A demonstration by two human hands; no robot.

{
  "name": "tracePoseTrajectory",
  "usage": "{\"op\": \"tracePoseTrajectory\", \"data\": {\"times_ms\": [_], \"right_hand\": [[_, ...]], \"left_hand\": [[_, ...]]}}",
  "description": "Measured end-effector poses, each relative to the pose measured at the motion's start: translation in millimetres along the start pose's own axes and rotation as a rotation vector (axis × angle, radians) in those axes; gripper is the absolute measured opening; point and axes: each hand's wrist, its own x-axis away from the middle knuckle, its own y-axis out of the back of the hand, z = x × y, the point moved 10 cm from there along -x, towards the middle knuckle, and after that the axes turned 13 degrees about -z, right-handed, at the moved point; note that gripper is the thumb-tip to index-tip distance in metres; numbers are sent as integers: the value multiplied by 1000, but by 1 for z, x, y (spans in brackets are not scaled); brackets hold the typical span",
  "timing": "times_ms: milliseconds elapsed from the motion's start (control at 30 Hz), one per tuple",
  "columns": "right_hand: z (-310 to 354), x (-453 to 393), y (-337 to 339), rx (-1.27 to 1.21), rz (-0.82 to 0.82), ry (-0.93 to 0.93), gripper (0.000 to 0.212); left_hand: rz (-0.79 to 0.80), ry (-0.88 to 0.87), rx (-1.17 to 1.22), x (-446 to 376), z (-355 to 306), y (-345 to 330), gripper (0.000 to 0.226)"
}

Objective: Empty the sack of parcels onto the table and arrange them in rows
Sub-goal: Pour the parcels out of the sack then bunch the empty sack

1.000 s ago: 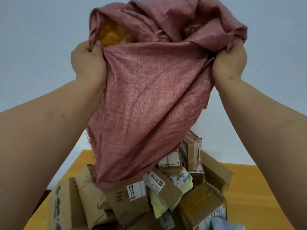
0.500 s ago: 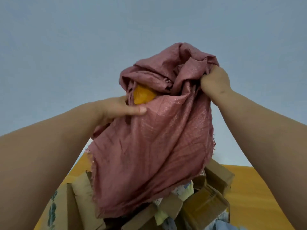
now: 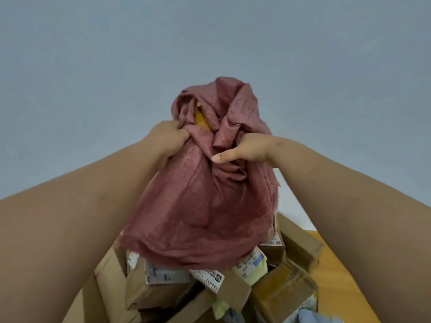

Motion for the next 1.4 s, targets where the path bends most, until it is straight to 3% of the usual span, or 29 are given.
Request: {"op": "tracePoseTrajectory", "data": {"times_ms": [67,133,233,300,367,500,667,800,867,900,967,1033,1167,1267,1333,1400], "right_hand": [[7,-9,10,2,-177,52,60],[22,-8,30,164,-345,149,40],[41,-6,71,249,-578,220,39],[40,-5,104,66,-743,172,40],[38,3,124,-91,-868,150,37],[51,6,113,-77,-810,228,52],[59,11,125,-311,-898,298,36],[54,17,135,-567,-993,290,12],[57,10,133,-550,-929,278,11],[60,3,128,-421,-848,261,12],[52,-11,108,-138,-601,167,13],[31,-11,83,-17,-351,45,25],[5,-1,48,-176,-147,-108,39],[12,10,14,-358,151,-162,58],[28,11,6,-416,159,-83,54],[40,2,19,-452,-71,19,57]], "left_hand": [[25,-49,72,4,-24,-8,42],[75,-84,118,10,-38,-15,26],[195,-66,278,11,-45,-20,13],[285,-51,350,12,-42,-19,38],[284,-59,275,7,-33,-15,68],[215,34,72,5,3,-8,64],[276,227,-12,8,46,-9,57],[204,217,32,3,41,-2,23],[129,198,95,-5,34,5,8],[98,195,156,-9,29,8,8],[39,199,339,-15,14,13,16],[16,184,516,-19,-6,16,21],[80,81,642,-15,-47,4,28],[144,-5,641,-5,-66,-11,31],[197,-53,615,1,-74,-21,34],[215,-53,572,7,-73,-25,33]]}}
